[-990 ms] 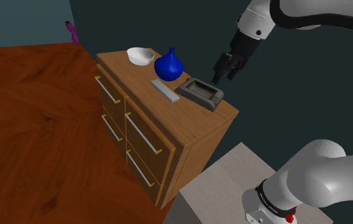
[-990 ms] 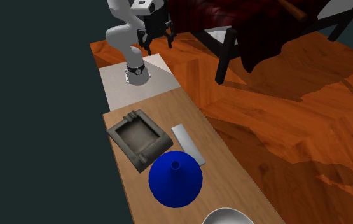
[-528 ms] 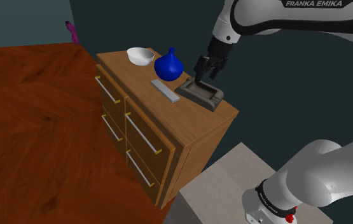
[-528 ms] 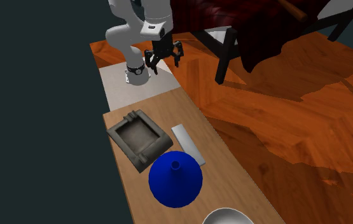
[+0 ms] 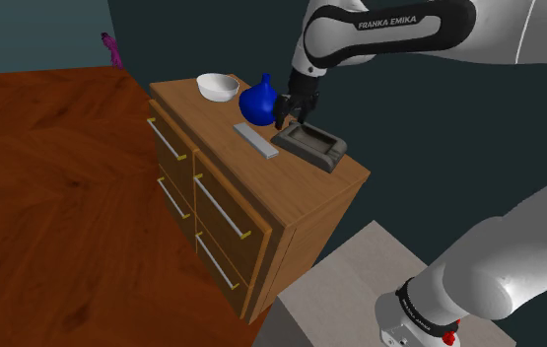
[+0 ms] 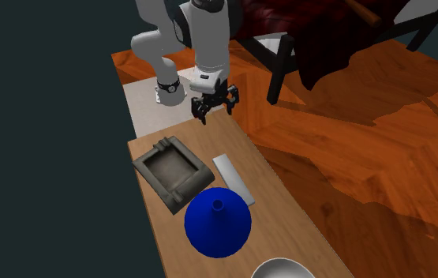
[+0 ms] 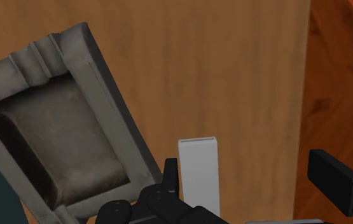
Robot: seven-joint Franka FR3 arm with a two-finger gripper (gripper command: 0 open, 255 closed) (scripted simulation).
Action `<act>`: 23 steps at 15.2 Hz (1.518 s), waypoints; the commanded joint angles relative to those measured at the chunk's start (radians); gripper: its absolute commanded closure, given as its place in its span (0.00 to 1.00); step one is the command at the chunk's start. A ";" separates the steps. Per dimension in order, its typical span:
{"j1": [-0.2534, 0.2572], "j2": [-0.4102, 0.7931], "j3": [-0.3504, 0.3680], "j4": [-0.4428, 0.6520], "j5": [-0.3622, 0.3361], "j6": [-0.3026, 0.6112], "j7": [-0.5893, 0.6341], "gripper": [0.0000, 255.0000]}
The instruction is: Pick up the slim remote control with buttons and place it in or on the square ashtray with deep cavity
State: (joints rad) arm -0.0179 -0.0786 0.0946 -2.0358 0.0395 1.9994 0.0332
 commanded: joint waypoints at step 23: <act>0.015 0.644 -0.019 0.515 -0.096 0.068 0.020 0.00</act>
State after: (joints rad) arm -0.0022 0.5643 0.0757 -1.5188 -0.0564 2.0640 0.0534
